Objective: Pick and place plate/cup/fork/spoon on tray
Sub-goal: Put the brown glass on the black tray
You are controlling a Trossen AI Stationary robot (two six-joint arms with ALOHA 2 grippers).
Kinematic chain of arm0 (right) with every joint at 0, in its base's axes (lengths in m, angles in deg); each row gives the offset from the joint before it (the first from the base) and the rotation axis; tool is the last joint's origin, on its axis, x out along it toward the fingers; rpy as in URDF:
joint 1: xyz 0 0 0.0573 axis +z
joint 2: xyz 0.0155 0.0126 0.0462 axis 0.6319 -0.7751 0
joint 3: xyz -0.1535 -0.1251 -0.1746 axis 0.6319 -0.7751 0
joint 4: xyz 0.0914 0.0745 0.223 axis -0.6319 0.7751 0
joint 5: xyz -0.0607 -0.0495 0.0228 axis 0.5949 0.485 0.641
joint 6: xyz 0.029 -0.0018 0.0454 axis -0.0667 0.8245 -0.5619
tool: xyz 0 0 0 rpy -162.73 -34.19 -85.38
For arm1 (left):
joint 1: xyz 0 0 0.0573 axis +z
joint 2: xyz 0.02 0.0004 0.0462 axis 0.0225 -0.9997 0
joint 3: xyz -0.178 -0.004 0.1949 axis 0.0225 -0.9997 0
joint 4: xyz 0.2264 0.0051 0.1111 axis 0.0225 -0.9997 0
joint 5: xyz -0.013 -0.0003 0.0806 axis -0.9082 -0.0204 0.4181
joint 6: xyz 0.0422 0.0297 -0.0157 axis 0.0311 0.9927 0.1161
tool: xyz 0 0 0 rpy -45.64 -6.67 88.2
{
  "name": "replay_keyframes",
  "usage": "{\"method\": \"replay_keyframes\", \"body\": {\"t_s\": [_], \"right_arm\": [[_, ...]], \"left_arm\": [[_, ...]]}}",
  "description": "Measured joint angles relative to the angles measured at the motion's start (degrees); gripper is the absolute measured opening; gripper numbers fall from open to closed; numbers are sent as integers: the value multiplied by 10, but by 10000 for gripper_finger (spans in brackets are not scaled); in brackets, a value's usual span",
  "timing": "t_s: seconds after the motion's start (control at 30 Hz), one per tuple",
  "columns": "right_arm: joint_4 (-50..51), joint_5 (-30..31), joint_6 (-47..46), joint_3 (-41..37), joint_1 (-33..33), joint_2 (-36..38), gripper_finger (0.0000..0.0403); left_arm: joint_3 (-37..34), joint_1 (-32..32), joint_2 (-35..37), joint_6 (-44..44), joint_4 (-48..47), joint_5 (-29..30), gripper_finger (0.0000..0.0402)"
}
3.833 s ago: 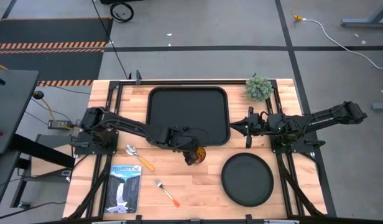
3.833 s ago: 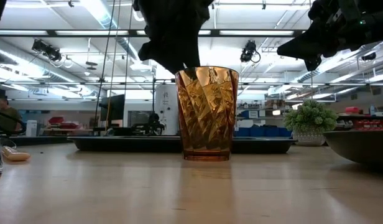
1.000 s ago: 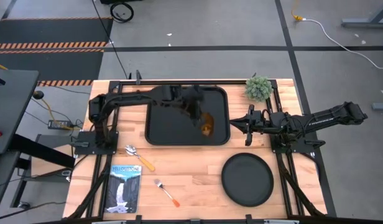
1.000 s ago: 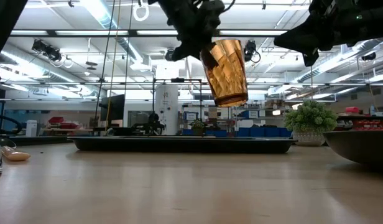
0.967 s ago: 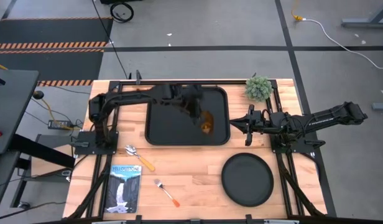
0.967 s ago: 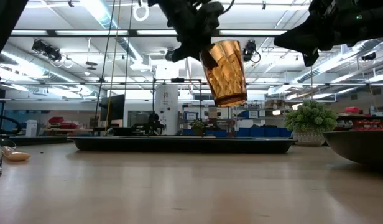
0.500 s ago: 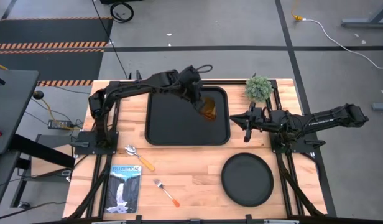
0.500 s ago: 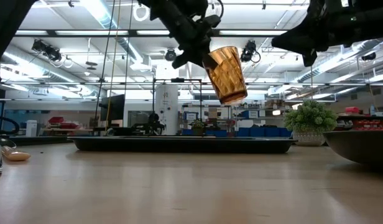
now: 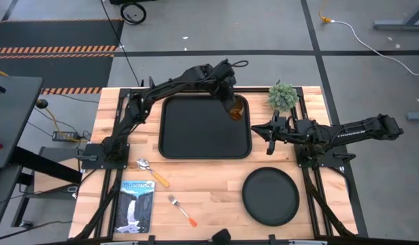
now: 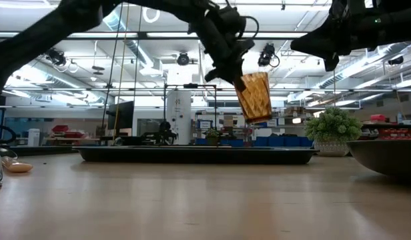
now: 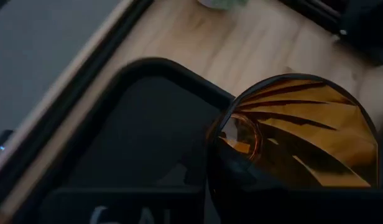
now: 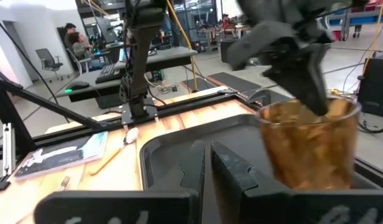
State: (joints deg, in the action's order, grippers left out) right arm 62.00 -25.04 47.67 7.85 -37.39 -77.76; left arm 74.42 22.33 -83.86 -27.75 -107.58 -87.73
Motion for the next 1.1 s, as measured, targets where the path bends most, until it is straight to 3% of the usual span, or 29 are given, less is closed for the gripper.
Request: {"method": "replay_keyframes", "body": {"t_s": [0.33, 1.1], "right_arm": [[0, 0, -6, 0, 0, 0, 32], [-1, 0, -13, 0, 0, 0, 32]], "left_arm": [[1, 27, -56, 26, 94, 51, 21], [0, 29, -93, 16, 89, 54, 24]]}}
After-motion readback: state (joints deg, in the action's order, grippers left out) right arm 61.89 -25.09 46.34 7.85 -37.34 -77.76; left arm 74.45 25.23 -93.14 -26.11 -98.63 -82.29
